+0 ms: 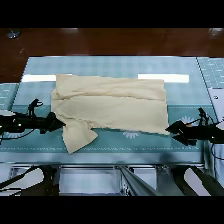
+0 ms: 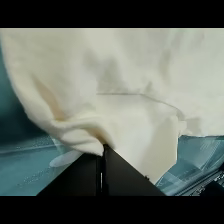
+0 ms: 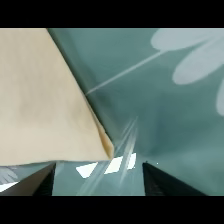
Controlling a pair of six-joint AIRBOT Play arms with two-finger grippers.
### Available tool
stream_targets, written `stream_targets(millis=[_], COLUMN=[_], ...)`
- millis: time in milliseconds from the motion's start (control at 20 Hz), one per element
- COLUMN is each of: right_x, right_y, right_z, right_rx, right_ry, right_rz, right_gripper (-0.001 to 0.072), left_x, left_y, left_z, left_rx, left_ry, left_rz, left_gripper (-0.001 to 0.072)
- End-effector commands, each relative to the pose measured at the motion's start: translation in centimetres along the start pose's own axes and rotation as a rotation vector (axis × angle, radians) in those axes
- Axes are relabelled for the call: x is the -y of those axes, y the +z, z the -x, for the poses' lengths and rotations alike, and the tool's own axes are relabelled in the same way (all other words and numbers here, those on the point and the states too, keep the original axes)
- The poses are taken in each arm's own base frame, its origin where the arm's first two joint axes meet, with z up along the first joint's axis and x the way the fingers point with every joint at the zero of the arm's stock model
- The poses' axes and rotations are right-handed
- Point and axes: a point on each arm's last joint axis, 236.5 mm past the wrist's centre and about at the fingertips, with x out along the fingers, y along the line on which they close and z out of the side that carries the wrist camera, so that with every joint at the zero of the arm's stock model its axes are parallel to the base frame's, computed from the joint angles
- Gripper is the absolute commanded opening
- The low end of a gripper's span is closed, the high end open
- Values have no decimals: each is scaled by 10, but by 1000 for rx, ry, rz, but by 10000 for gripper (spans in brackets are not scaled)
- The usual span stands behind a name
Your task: Fold the shirts.
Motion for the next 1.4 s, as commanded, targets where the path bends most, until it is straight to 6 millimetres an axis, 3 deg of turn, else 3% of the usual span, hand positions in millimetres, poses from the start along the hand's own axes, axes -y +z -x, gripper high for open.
stream_targets(millis=[0, 300, 400, 450, 500, 550, 600, 700, 800, 1050, 1200, 1350], right_x=[-22, -26, -32, -37, -41, -44, -47, -49, -39, -12, -19, -25], right_y=[8, 21, 18, 15, 12, 10, 8, 4, -3, -20, -24, -22], right_z=[-15, -25, -28, -32, -36, -37, -35, -21, -6, 40, 61, 67], right_rx=[-21, -1, -9, -16, -18, -22, -39, -76, -75, 18, 103, 151], right_ry=[124, 164, 166, 157, 147, 129, 121, 100, 65, 5, 25, 37], right_rz=[-23, -78, -44, -16, 11, 59, 103, 164, 154, 133, 127, 140], right_gripper=[621, 610, 492, 482, 353, 63, 18, 18, 16, 16, 17, 18], left_x=[7, 12, 11, 11, 11, 11, 12, 19, 23, 8, 6, 7], left_y=[4, 9, 10, 10, 10, 10, 11, 10, 3, 5, -4, -7], left_z=[0, 1, 1, 1, 1, 1, 4, 18, 33, 80, 93, 98], left_rx=[16, 36, 43, 43, 43, 43, 39, 28, 26, 137, 184, 225], left_ry=[-30, -51, -48, -47, -48, -49, -52, -89, -123, -140, -28, 75], left_rz=[12, 24, 25, 25, 25, 25, 20, -4, -14, 108, 63, -5], left_gripper=[32, 32, 32, 32, 32, 32, 32, 32, 31, 31, 31, 31])
